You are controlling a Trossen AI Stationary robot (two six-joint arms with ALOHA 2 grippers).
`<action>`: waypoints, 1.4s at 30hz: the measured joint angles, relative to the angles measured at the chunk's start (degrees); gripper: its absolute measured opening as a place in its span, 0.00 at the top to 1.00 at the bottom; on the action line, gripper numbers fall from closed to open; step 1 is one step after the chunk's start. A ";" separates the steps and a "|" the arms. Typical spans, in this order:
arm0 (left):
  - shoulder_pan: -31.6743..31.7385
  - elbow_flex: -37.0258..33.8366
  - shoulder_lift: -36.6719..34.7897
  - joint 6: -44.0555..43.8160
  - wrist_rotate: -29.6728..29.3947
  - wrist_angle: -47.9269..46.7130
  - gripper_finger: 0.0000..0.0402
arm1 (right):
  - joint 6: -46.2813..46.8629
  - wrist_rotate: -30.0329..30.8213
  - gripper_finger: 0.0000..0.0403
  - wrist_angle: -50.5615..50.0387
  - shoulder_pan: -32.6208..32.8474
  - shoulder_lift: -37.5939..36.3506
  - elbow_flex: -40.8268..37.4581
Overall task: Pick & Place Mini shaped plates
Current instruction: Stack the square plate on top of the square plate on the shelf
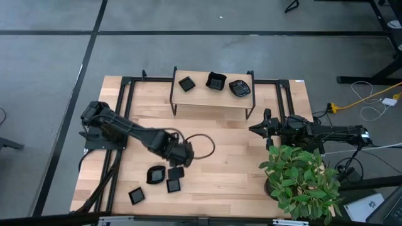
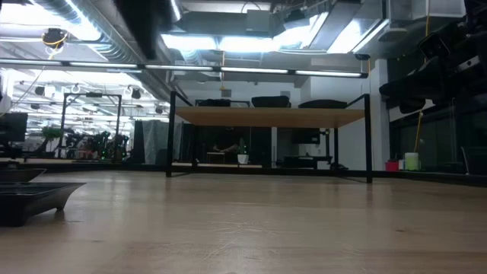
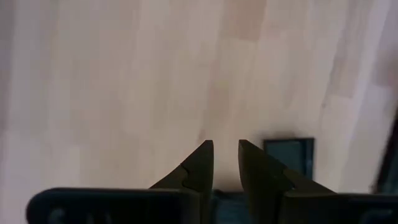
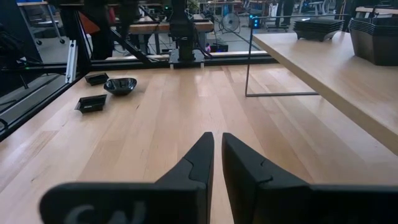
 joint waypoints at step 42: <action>-24.97 -0.04 14.13 -42.52 8.74 -6.34 0.83 | 0.02 0.00 0.92 0.00 0.02 0.00 0.01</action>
